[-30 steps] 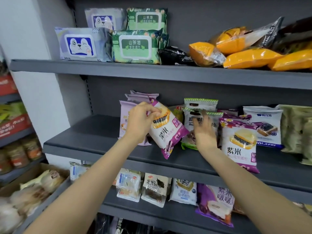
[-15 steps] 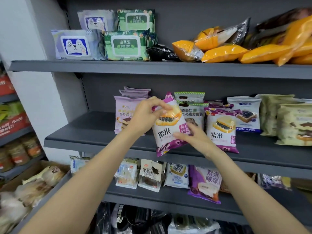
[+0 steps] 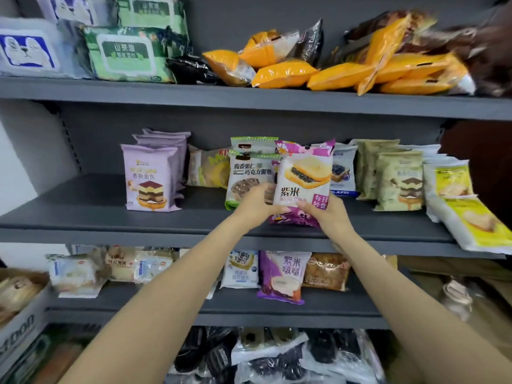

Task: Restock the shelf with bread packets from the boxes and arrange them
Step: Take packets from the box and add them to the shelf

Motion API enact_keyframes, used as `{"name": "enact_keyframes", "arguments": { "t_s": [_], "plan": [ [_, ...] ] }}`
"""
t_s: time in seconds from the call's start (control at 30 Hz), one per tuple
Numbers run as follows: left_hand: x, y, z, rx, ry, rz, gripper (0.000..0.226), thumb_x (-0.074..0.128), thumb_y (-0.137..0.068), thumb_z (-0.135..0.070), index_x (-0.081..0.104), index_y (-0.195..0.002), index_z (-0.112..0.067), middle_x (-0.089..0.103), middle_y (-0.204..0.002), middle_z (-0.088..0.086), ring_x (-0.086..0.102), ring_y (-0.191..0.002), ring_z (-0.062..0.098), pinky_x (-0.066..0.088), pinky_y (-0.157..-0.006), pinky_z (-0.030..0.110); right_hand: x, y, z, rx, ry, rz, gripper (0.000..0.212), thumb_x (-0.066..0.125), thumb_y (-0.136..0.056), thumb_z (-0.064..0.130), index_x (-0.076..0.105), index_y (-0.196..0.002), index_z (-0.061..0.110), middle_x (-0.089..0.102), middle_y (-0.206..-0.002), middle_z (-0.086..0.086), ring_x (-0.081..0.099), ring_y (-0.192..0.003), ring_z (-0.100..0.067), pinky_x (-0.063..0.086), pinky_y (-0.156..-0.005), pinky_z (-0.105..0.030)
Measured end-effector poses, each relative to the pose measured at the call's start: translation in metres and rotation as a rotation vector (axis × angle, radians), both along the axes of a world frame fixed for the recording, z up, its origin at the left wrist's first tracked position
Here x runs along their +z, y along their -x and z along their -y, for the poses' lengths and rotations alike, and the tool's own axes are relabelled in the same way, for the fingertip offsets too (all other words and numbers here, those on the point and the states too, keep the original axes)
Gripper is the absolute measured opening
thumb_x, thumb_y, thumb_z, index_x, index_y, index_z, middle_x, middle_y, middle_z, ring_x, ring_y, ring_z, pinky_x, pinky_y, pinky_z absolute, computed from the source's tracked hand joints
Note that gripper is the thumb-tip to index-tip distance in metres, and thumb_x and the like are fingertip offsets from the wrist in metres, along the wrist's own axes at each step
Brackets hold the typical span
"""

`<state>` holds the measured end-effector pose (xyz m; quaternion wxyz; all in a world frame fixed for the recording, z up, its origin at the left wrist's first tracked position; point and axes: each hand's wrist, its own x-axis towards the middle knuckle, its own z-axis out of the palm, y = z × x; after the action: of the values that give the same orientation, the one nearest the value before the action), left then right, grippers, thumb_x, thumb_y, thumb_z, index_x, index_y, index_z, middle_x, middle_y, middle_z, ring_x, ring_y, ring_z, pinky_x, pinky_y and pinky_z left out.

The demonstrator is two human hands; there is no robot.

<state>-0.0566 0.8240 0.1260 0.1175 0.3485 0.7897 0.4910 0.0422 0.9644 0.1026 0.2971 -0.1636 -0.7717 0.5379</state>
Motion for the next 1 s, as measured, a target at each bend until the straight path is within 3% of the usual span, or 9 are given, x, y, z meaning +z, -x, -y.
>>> {"name": "enact_keyframes", "arguments": {
  "t_s": [0.07, 0.2, 0.33, 0.47, 0.67, 0.8, 0.93, 1.0],
  "plan": [
    [-0.009, 0.008, -0.015, 0.074, 0.045, -0.052, 0.042, 0.073, -0.08, -0.006, 0.056, -0.118, -0.002, 0.065, -0.119, 0.013, 0.062, -0.109, 0.025, 0.049, -0.095, 0.04, -0.005, 0.011, -0.013, -0.011, -0.07, 0.077, 0.034, 0.073, -0.081, 0.017, 0.059, -0.112, 0.011, 0.067, -0.111, -0.006, 0.061, -0.107, -0.024, 0.048, -0.094, -0.039],
    [-0.038, 0.016, -0.031, 0.134, 0.24, -0.089, 0.035, 0.07, -0.083, -0.008, 0.057, -0.116, -0.002, 0.064, -0.119, 0.012, 0.059, -0.111, 0.026, 0.046, -0.09, 0.031, -0.024, 0.031, -0.027, -0.11, -0.383, 0.345, 0.064, 0.075, -0.078, 0.024, 0.039, -0.127, 0.002, 0.045, -0.129, -0.017, 0.039, -0.124, -0.033, 0.035, -0.098, -0.037],
    [-0.052, 0.017, -0.036, 0.208, 0.286, -0.142, 0.039, 0.071, -0.082, -0.016, 0.059, -0.116, -0.003, 0.064, -0.119, 0.012, 0.058, -0.11, 0.027, 0.045, -0.089, 0.031, -0.034, 0.034, -0.03, -0.066, -0.357, 0.355, 0.067, 0.073, -0.08, 0.024, 0.037, -0.131, 0.0, 0.047, -0.134, -0.017, 0.047, -0.123, -0.03, 0.039, -0.092, -0.03],
    [-0.048, 0.017, -0.036, 0.194, 0.242, -0.072, 0.041, 0.071, -0.083, -0.031, 0.062, -0.114, -0.006, 0.066, -0.112, 0.009, 0.06, -0.104, 0.024, 0.046, -0.081, 0.028, -0.026, 0.032, -0.034, -0.065, -0.355, 0.398, 0.062, 0.075, -0.079, 0.021, 0.038, -0.124, 0.0, 0.049, -0.129, -0.018, 0.049, -0.12, -0.032, 0.04, -0.086, -0.031],
    [-0.044, 0.013, -0.039, 0.199, 0.161, 0.018, 0.04, 0.069, -0.083, -0.037, 0.063, -0.112, -0.009, 0.067, -0.106, 0.005, 0.059, -0.091, 0.018, 0.041, -0.073, 0.024, -0.021, 0.02, -0.033, -0.108, -0.277, 0.344, 0.064, 0.074, -0.079, 0.026, 0.038, -0.126, 0.004, 0.045, -0.128, -0.016, 0.047, -0.12, -0.028, 0.038, -0.086, -0.028],
    [-0.043, 0.009, -0.039, 0.194, 0.162, 0.021, 0.038, 0.07, -0.083, -0.034, 0.063, -0.112, -0.01, 0.067, -0.108, 0.004, 0.059, -0.091, 0.016, 0.04, -0.072, 0.022, -0.021, 0.013, -0.029, -0.153, -0.283, 0.303, 0.071, 0.076, -0.077, 0.026, 0.034, -0.13, 0.006, 0.04, -0.132, -0.017, 0.039, -0.126, -0.029, 0.039, -0.097, -0.036],
    [-0.038, 0.007, -0.033, 0.25, 0.197, -0.022, 0.045, 0.067, -0.085, -0.033, 0.055, -0.12, -0.007, 0.062, -0.117, 0.007, 0.058, -0.107, 0.022, 0.041, -0.078, 0.026, -0.016, 0.001, -0.016, -0.331, -0.514, 0.145, 0.07, 0.074, -0.078, 0.019, 0.035, -0.134, 0.005, 0.035, -0.131, -0.018, 0.032, -0.123, -0.032, 0.037, -0.097, -0.035],
    [-0.032, 0.006, -0.026, 0.289, 0.183, -0.034, 0.051, 0.066, -0.087, -0.029, 0.049, -0.129, -0.005, 0.058, -0.125, 0.011, 0.055, -0.115, 0.025, 0.043, -0.086, 0.028, -0.011, -0.005, -0.004, -0.308, -0.625, 0.041, 0.057, 0.069, -0.081, 0.015, 0.041, -0.13, 0.007, 0.039, -0.125, -0.015, 0.036, -0.119, -0.028, 0.036, -0.09, -0.025]
  ]
}}
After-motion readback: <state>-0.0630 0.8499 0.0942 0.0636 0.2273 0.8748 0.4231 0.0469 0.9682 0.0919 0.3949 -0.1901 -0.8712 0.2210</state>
